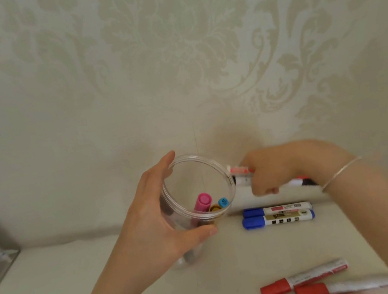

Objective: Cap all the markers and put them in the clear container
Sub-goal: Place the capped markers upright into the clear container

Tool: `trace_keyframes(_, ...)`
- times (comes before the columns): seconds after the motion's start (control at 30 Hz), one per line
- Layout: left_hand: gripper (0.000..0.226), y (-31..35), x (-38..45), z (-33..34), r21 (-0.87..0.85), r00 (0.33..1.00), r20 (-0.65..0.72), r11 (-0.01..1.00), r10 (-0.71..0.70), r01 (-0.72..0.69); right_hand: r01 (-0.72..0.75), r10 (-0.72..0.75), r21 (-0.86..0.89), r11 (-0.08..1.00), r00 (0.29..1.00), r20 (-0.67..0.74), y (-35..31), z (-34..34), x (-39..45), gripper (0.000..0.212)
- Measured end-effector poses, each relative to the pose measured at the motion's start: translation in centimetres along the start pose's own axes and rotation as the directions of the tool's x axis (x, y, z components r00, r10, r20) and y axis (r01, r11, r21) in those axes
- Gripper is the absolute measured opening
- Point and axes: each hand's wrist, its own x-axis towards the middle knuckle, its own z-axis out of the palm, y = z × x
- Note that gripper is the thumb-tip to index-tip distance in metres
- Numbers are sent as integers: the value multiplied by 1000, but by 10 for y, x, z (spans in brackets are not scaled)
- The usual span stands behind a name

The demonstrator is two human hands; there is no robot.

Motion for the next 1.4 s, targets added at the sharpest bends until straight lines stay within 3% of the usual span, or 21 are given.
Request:
trace_keyframes(0.17, 117, 2, 0, 2, -18, 999, -15, 999, -28, 28, 124, -133, -76, 989, 983, -125, -28, -41, -45, 13)
trace_keyframes(0.27, 119, 5, 2, 7, -49, 999, -14, 998, -50, 49, 158, -204, -289, 944, 969, -138, -59, -28, -44, 10)
trace_keyframes(0.37, 123, 6, 2, 13, -62, 999, 18, 997, -52, 53, 116, -302, -553, 825, 918, -258, -83, -7, -37, 5)
trace_keyframes(0.43, 124, 9, 2, 16, -52, 999, 37, 998, -35, 37, 111, -284, -590, 800, 936, -208, -94, -2, -34, 27)
trace_keyframes(0.5, 123, 10, 2, 17, -60, 999, 39, 998, -32, 34, 122, -206, -566, 815, 975, -87, -100, -4, -29, 35)
trace_keyframes(0.63, 121, 8, 3, 15, -59, 996, 84, 998, -20, 25, 188, -168, -509, 840, 982, 85, -94, -6, -10, 7)
trace_keyframes(0.8, 115, 7, 3, 15, 3, 989, 149, 1000, -16, 15, 215, -165, -255, 943, 965, 203, -79, -4, 4, 27)
trace_keyframes(0.97, 111, 6, 2, 12, 39, 991, 129, 999, -19, 14, 222, -214, -10, 975, 950, 227, -73, 0, 10, 31)
trace_keyframes(1.13, 104, 7, 1, 12, 29, 993, 114, 1000, -9, 5, 227, -219, -30, 974, 962, 165, -71, -2, 10, 28)
trace_keyframes(1.3, 101, 8, 0, 8, -37, 997, 76, 999, -24, 27, 200, -228, 173, 964, 960, 164, -63, -13, 5, 23)
trace_keyframes(1.4, 104, 8, 0, 10, -14, 996, 83, 1000, -14, 15, 160, -172, 85, 983, 970, 173, -66, -9, 4, 28)
